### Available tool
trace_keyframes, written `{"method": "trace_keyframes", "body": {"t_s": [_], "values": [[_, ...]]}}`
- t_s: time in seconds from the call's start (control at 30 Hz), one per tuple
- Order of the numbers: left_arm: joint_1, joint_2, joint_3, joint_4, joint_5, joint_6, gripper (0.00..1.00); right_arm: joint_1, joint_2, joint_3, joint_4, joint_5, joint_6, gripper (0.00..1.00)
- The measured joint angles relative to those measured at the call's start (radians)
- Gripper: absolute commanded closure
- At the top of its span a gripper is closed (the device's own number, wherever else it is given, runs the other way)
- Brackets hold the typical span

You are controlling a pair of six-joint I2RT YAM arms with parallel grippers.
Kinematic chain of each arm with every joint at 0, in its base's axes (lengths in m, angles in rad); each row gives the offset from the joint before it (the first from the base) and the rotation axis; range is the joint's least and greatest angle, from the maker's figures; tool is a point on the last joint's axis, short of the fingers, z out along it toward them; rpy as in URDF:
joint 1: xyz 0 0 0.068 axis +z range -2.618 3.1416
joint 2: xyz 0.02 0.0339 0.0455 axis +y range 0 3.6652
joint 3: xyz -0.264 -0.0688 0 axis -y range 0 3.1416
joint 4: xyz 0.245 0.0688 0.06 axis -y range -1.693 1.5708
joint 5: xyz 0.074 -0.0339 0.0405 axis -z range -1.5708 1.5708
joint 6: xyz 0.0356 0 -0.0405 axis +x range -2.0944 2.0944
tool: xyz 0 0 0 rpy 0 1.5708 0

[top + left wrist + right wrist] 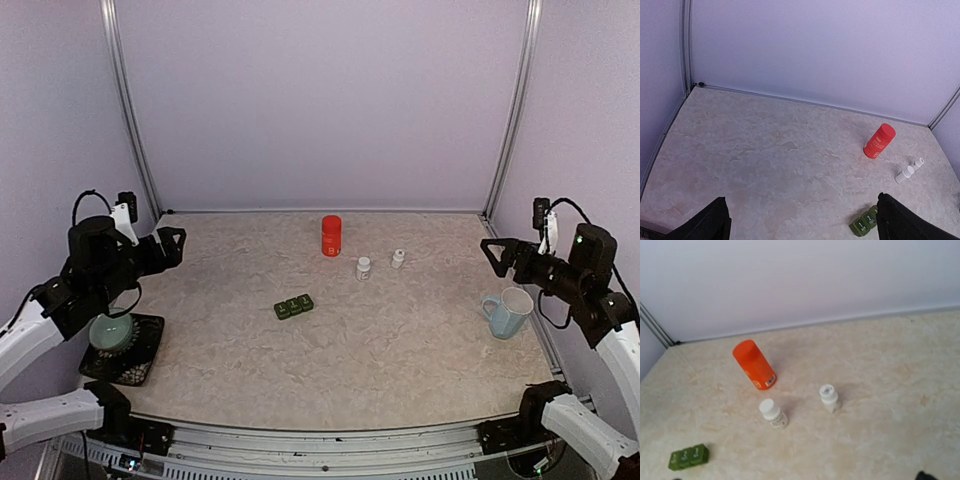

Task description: Sort the pills into containers

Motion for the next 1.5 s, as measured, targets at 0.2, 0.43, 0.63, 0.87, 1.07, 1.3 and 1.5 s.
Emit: {"method": "trace_keyframes", "body": {"t_s": [0.2,0.43,0.63,0.87,1.07,1.3,1.5], "values": [[-0.16,0.095,0.0,0.038,-0.095,0.001,0.01,0.0,0.05,0.0,0.006,-0.01,0.021,0.0],[-0.306,0.31,0.016,0.095,-0.187,-0.008,0.01,0.002,0.109,-0.029,0.001,-0.037,0.026,0.0],[-0.349,0.467,0.049,0.155,-0.201,-0.015,0.01,0.043,0.131,-0.029,-0.003,0.016,0.003,0.0],[-0.422,0.628,0.166,0.201,-0.203,-0.006,0.01,0.146,0.187,-0.029,-0.005,0.113,-0.009,0.0],[-0.452,0.69,0.211,0.225,-0.181,-0.003,0.01,0.211,0.231,-0.029,-0.001,0.177,-0.025,0.0],[-0.476,0.774,0.259,0.224,-0.149,0.013,0.01,0.284,0.29,-0.029,0.027,0.219,-0.041,0.0],[-0.476,0.791,0.269,0.225,-0.12,0.097,0.01,0.34,0.336,-0.029,0.058,0.231,-0.065,0.0]]}}
